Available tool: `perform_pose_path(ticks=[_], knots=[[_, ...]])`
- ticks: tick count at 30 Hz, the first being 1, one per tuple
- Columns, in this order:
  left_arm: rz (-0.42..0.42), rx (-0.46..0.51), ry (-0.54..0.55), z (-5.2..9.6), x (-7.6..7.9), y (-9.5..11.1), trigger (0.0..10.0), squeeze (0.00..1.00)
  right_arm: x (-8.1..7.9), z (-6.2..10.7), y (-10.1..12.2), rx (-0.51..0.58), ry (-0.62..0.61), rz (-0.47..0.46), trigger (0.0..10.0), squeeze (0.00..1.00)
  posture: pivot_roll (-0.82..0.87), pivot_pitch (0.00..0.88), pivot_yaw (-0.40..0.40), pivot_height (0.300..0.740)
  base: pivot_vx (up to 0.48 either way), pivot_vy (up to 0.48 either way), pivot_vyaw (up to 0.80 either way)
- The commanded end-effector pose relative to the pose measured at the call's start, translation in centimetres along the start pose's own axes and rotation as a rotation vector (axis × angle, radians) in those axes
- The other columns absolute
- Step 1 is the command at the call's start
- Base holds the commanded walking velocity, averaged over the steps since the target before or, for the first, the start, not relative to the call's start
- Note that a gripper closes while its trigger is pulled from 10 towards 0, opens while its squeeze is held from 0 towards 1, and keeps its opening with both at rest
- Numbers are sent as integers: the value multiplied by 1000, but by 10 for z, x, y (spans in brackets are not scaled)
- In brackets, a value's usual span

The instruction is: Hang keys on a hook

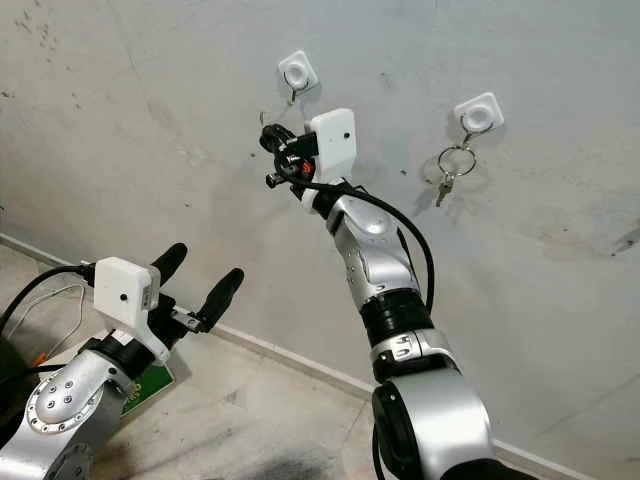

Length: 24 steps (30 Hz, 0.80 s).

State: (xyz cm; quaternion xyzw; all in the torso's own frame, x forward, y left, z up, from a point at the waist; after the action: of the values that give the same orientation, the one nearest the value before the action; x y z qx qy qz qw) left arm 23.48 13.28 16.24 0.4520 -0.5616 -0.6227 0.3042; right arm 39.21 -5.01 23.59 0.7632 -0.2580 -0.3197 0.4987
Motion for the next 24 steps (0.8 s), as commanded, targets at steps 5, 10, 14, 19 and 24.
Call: perform_pose_path(ticks=[5, 10, 14, 19, 24], knots=[[-5, 0, 0, 1, 0, 2, 10000, 0, 10, -5, 17, 68, -56, -36, 10000, 0, 207, 85, 11, 740, 0, 0, 0], [-5, -2, -4, 0, 1, 2, 10000, 0, 14, -5, 19, 78, -81, -49, 10000, 0, 207, 85, 11, 740, 0, 0, 0], [-3, 1, -6, 0, 1, 2, 10000, 0, 19, -4, 18, 81, -109, -82, 10000, 0, 205, 88, 10, 740, 0, 0, 0], [1, 21, -2, -1, 1, 7, 10000, 0, 24, -1, 12, 68, -134, -106, 10000, 0, 204, 89, 9, 740, 0, 0, 0], [-8, 58, 2, -5, -1, 16, 10000, 0, 24, 0, 7, 56, -140, -114, 10000, 0, 202, 90, 11, 740, 0, 0, 0]])
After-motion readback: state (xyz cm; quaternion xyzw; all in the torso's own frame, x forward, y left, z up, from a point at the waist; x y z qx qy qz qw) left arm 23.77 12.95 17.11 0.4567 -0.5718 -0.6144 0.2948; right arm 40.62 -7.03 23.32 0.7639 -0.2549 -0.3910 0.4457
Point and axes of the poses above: a point about 5 cm out from each wrist's last joint towards the gripper, its own z axis pointing back from the gripper into the wrist, its own y axis along the axis of the wrist's last joint, x = y × z, the point moved 1 cm from there along -z, pointing out of the wrist towards the gripper, and after that the axes turned 12 degrees about -z, right-handed, at the moved point
